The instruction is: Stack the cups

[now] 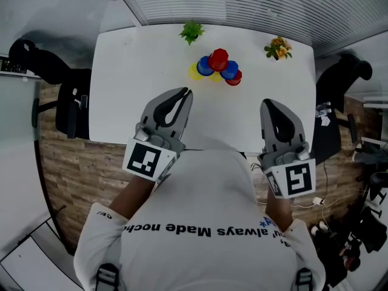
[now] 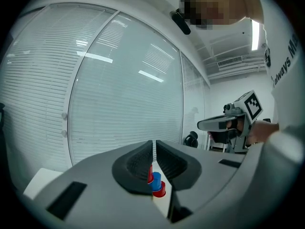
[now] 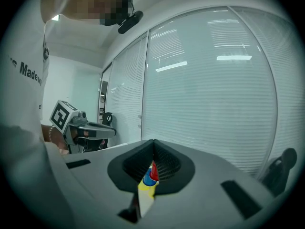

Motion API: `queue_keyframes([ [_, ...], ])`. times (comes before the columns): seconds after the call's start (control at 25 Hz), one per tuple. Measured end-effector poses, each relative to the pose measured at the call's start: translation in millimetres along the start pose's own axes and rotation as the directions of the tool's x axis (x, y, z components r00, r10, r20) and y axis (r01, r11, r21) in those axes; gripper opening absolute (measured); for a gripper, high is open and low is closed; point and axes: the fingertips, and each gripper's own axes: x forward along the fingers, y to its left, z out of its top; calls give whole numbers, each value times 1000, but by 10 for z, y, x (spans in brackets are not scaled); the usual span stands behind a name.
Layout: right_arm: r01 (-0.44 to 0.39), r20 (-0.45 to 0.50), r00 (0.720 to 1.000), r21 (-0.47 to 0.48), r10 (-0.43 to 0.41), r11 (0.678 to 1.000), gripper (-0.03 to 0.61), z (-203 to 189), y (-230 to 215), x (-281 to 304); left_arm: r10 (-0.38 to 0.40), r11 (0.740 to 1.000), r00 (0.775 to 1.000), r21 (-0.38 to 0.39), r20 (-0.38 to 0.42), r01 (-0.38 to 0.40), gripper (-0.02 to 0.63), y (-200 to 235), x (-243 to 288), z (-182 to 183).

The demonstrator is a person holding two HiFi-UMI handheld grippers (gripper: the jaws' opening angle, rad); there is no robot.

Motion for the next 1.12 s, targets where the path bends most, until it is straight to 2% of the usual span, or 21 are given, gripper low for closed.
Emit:
queue_keyframes([
  [0.44,-18,-13,1000,-19,18,1000,8,5,172,111,-21,1000,1000,-13,15,21,38,86,-21,37],
  [1.12,-15,-29,999,-35,14,999,8,31,184,182,-41,998,999,-40,10,42,38,118,-3,34],
])
